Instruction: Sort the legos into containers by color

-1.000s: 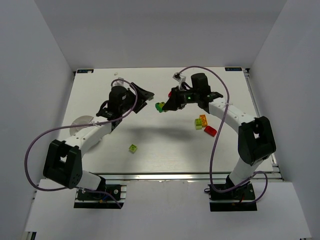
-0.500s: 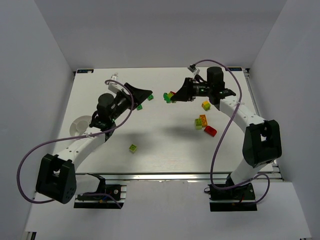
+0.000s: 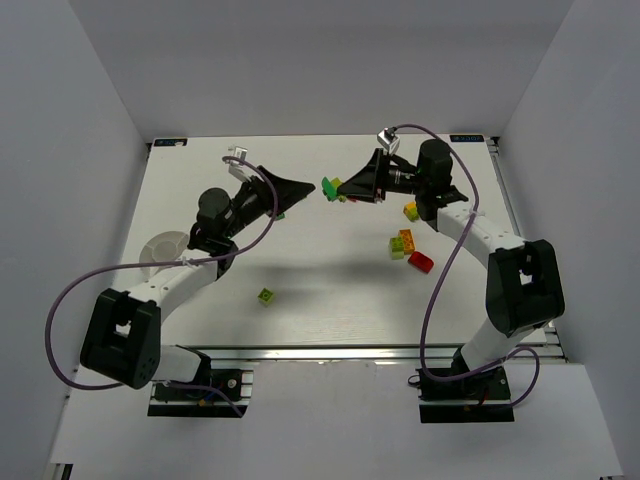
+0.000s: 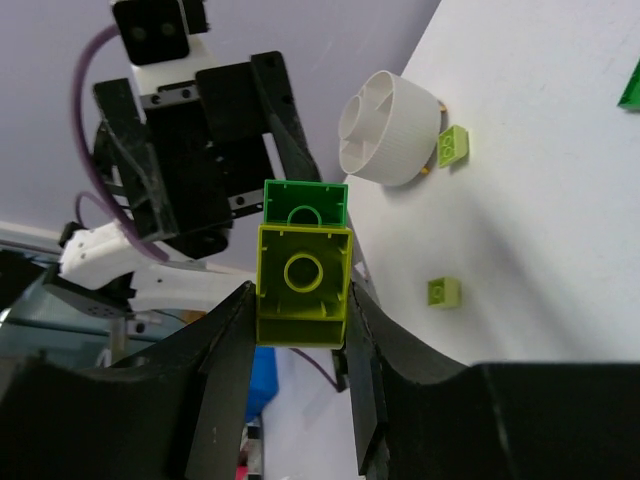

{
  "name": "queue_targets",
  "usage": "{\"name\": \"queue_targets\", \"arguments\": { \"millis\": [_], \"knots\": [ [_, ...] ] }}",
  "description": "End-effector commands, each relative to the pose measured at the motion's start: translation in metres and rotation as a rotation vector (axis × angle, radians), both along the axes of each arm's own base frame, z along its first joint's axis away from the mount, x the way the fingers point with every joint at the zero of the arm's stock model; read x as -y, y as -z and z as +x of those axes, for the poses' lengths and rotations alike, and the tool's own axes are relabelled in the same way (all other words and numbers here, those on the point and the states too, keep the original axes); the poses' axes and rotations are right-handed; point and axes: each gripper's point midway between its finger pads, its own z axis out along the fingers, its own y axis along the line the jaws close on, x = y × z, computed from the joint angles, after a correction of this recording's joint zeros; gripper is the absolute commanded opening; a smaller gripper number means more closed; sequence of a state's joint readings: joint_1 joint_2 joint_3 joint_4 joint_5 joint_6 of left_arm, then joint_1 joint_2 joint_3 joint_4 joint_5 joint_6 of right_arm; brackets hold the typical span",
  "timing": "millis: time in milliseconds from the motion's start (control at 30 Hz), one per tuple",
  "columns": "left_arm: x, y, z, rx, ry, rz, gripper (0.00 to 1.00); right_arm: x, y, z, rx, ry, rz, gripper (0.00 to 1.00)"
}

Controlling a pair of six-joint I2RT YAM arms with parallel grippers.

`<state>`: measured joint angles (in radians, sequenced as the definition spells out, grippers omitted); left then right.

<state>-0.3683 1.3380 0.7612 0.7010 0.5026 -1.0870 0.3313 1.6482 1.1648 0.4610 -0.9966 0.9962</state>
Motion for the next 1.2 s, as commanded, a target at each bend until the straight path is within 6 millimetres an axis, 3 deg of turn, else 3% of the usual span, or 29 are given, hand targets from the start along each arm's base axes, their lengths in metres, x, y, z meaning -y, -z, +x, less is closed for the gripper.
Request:
{"name": "queue_targets", "arguments": {
  "millis": [0,433,667,867,967,1000,1033,1067,1167],
  "knots": [
    [0.006,-0.014,-0.005,0.037,0.059,-0.028,0.83,0.000,-0.032,-0.010,0.010,-0.016,0.079,0.00],
    [0.016,-0.015,-0.003,0.021,0.123,-0.087,0.83,-0.013,-0.025,-0.017,-0.020,-0.031,0.084,0.00],
    [0.021,-0.011,-0.005,0.009,0.148,-0.109,0.77,-0.024,-0.027,-0.023,-0.008,-0.055,0.089,0.00],
    [0.023,-0.015,-0.008,0.008,0.185,-0.156,0.57,-0.027,-0.019,-0.024,-0.013,-0.057,0.080,0.00],
    [0.025,-0.016,-0.011,0.006,0.216,-0.180,0.26,-0.028,-0.018,-0.024,-0.006,-0.057,0.077,0.00],
    [0.026,-0.017,-0.012,0.001,0.226,-0.197,0.11,-0.027,-0.018,-0.023,0.008,-0.055,0.073,0.00],
    [0.026,-0.017,-0.012,-0.005,0.231,-0.205,0.06,-0.027,-0.018,-0.022,0.014,-0.054,0.072,0.00],
    [0.026,-0.015,-0.013,-0.011,0.239,-0.208,0.01,-0.027,-0.019,-0.022,0.018,-0.055,0.069,0.00],
    [0.026,-0.012,-0.014,-0.025,0.243,-0.214,0.00,-0.026,-0.020,-0.019,0.039,-0.049,0.066,0.00]
  ]
}}
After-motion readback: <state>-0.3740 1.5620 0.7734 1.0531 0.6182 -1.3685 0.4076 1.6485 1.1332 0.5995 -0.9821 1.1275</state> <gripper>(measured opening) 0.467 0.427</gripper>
